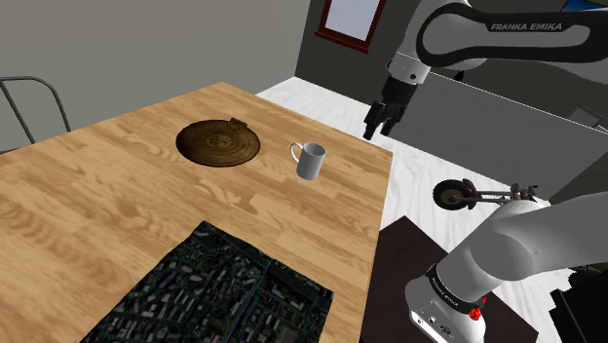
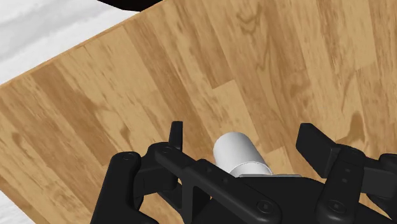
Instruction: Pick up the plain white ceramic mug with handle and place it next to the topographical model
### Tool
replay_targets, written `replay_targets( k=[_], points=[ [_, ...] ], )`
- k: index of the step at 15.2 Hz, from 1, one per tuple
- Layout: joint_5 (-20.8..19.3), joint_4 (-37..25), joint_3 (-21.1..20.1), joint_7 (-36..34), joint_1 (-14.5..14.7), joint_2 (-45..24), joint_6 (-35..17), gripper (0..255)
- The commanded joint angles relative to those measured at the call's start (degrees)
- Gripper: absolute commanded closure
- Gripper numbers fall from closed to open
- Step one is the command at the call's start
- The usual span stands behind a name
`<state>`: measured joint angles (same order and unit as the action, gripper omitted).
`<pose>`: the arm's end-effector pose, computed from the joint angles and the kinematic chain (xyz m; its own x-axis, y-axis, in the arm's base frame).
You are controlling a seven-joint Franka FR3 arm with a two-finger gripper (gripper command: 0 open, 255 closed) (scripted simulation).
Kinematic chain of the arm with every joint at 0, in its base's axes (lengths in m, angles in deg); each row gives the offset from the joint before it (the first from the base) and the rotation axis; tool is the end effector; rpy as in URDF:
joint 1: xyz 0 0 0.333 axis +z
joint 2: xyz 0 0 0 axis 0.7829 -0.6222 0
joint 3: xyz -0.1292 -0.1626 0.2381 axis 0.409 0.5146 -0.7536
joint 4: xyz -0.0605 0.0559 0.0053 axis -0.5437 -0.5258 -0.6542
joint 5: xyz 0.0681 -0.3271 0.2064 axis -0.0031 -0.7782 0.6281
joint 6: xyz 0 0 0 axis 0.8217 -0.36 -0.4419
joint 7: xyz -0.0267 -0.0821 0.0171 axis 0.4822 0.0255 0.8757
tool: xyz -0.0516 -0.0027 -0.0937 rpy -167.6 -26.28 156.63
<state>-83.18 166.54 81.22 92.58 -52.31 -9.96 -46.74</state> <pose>0.3835 0.0246 0.5068 0.9979 0.0593 -0.0266 0.0577 -0.9967 -0.0569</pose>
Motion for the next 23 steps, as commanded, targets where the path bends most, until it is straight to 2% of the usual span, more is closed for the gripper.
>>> replay_targets(
  k=[1, 7, 13, 20, 23],
  points=[
    [-0.03, -1.58, -0.98, -1.00, 0.18, -4.57, -2.80, 0],
    [-1.45, -8.11, -2.96, -3.57, 0.22, -18.60, -9.34, 0],
    [-4.05, -17.06, -4.12, -6.54, 0.59, -32.51, -13.18, 0],
    [-4.30, -13.85, -4.13, -6.74, 0.70, -34.59, -18.46, 0],
    [-4.33, -13.62, -4.14, -6.75, 0.71, -34.79, -18.90, 0]
  ],
)
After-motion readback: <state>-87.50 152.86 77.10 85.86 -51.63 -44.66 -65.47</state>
